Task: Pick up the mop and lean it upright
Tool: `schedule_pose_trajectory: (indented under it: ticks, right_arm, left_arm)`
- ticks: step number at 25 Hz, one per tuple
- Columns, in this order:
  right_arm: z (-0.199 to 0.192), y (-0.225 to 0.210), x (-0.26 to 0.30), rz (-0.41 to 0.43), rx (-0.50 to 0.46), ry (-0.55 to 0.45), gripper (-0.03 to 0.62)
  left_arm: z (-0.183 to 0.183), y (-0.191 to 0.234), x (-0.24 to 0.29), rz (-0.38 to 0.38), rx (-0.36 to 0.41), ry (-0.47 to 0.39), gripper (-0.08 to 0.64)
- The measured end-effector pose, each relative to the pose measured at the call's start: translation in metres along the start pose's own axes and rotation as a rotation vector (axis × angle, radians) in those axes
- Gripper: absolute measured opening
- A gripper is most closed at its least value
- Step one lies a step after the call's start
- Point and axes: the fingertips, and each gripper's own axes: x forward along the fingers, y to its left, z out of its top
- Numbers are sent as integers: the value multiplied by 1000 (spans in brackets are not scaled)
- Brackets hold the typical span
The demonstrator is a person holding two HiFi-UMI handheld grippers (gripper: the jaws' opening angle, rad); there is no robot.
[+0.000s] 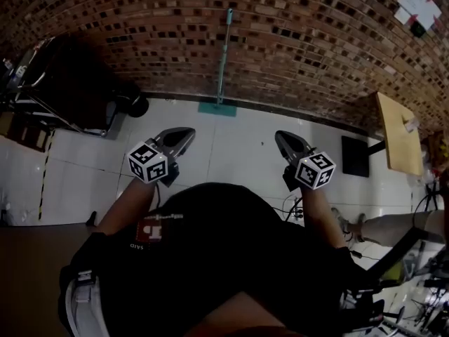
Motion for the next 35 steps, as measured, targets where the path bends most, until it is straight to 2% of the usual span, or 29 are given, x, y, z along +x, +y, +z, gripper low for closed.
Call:
schedule_pose_trajectory:
  ticks: [10,16,27,35]
  right_arm:
    - [11,-20,34,23,-4,14,14]
    - [22,-27,93,-4,-1,10,14]
    - [73,-48,205,-125,26,-49,14]
    - [90,-87,255,-118,24,-33,14]
  left_arm:
    - [0,28,12,16,-14,3,-3]
    - [4,96,13,1,-38,-10,-3]
    - [37,238,33,-112,-24,39,-3]
    - [47,294,67,-91,-26,55,-3]
